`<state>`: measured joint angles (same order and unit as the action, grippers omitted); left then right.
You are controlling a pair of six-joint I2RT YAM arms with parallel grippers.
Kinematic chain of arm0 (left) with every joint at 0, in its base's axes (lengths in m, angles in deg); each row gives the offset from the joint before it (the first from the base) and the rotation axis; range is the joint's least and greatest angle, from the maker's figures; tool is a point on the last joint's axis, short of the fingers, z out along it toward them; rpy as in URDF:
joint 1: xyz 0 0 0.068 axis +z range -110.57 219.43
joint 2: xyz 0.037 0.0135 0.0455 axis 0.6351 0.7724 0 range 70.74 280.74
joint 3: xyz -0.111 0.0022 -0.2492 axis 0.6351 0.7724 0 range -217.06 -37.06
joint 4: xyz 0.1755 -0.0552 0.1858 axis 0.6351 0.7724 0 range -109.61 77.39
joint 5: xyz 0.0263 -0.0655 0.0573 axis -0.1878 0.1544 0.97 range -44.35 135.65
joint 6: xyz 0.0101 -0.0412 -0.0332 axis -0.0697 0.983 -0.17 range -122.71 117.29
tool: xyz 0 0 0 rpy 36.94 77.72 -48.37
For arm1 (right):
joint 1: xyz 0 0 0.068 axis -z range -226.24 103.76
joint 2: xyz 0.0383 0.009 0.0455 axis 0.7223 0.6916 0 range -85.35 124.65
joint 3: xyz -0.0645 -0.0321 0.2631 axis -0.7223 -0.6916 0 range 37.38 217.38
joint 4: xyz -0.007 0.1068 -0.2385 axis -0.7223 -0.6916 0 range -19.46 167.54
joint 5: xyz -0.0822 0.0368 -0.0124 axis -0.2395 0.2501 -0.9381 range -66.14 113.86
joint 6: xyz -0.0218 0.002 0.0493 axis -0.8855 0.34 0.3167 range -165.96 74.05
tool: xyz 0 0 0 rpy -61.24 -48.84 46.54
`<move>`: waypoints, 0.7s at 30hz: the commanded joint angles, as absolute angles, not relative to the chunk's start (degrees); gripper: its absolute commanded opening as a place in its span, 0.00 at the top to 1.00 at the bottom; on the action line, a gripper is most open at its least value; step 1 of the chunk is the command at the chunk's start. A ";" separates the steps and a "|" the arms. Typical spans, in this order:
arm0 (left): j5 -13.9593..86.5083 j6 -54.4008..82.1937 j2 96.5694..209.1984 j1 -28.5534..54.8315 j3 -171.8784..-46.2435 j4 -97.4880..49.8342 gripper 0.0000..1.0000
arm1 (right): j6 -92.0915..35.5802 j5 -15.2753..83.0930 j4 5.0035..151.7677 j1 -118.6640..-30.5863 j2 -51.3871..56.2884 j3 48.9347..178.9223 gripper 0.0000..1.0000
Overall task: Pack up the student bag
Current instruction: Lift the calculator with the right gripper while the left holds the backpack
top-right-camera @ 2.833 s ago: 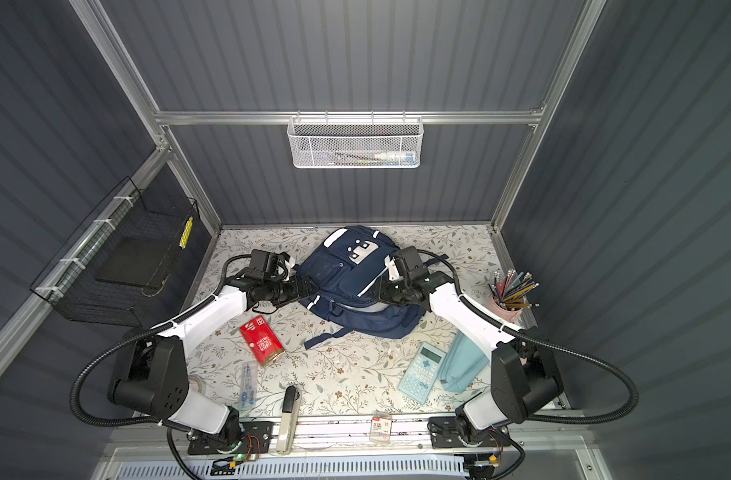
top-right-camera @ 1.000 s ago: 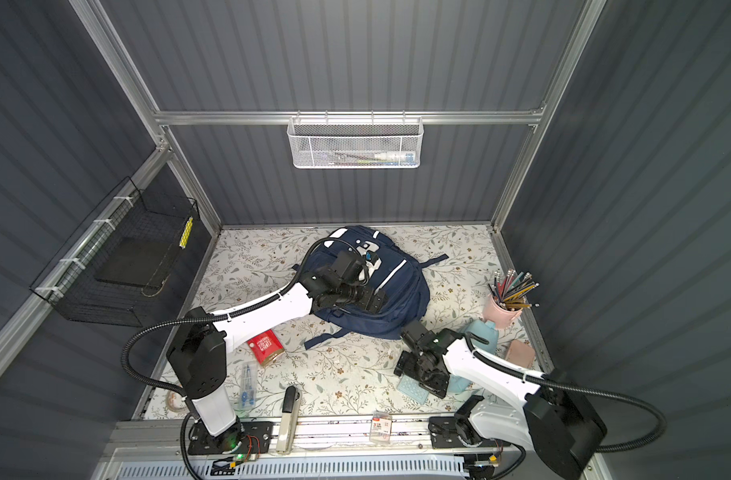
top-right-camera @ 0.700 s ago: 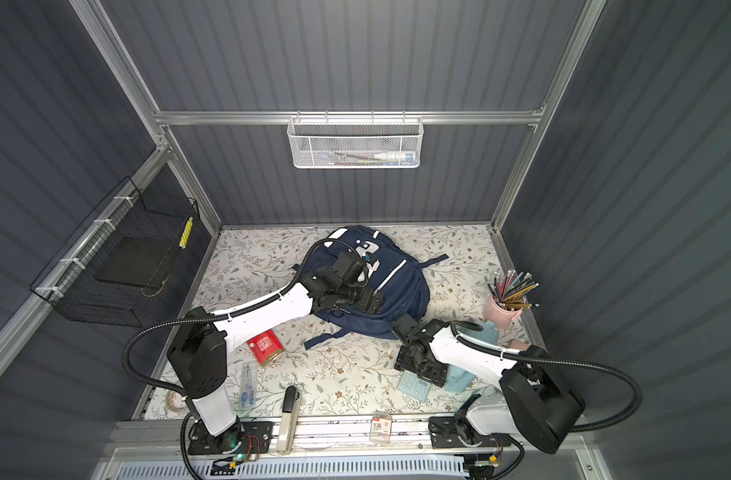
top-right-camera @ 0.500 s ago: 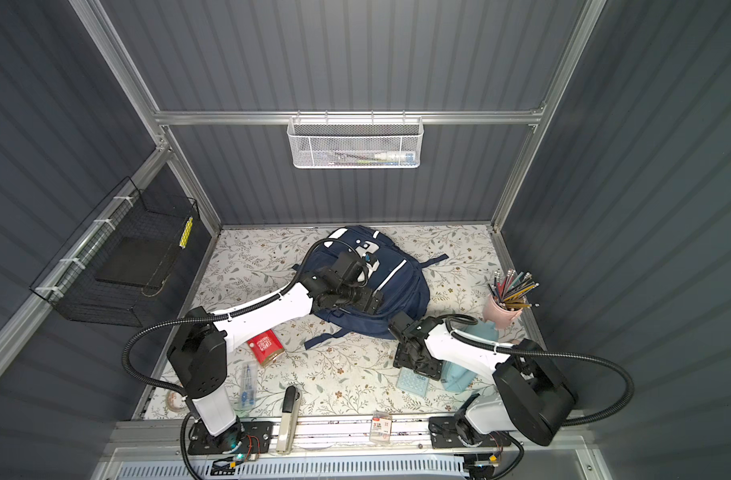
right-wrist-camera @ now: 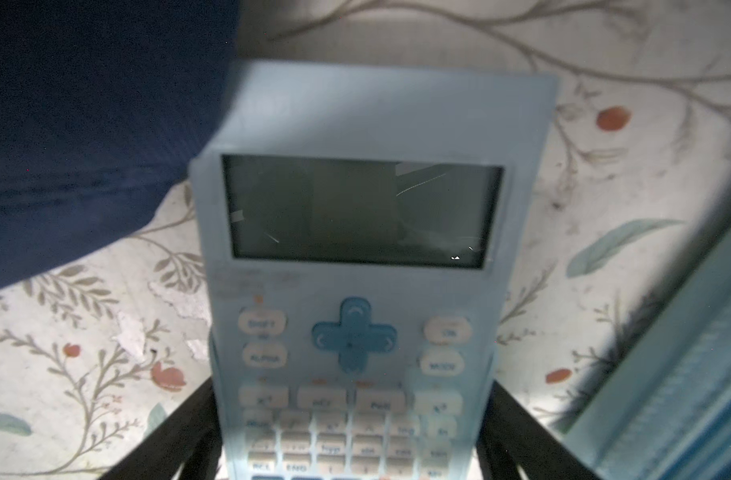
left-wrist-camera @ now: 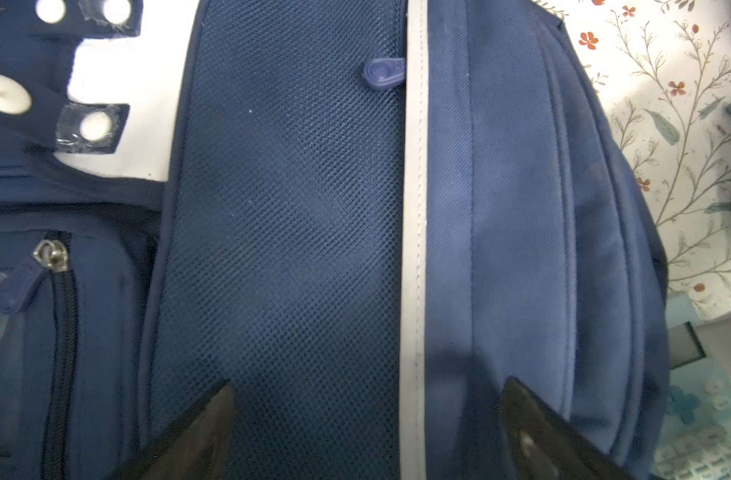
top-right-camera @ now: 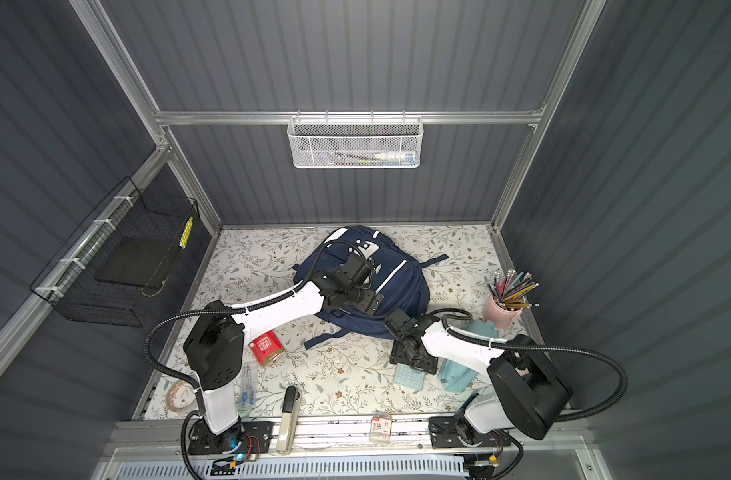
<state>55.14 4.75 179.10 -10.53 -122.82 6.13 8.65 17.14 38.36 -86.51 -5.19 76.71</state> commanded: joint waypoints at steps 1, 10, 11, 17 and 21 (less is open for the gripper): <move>54.67 1.33 178.04 -10.91 -124.32 7.20 0.00 | 6.75 14.42 34.39 -85.03 -8.24 74.22 0.43; 49.01 -9.92 177.81 -11.34 -128.03 10.58 0.00 | 1.27 18.30 32.54 -75.41 -23.67 74.36 0.43; 48.62 -10.45 177.76 -11.71 -127.66 9.87 0.00 | 0.62 18.31 31.61 -74.48 -24.36 74.84 0.43; 53.80 -10.75 180.88 -14.62 -130.27 9.67 0.00 | -3.78 19.05 29.80 -68.93 -25.05 76.91 0.43; 65.29 -9.29 186.10 -17.57 -134.99 12.78 0.00 | -5.72 19.59 30.44 -66.66 -24.30 77.78 0.42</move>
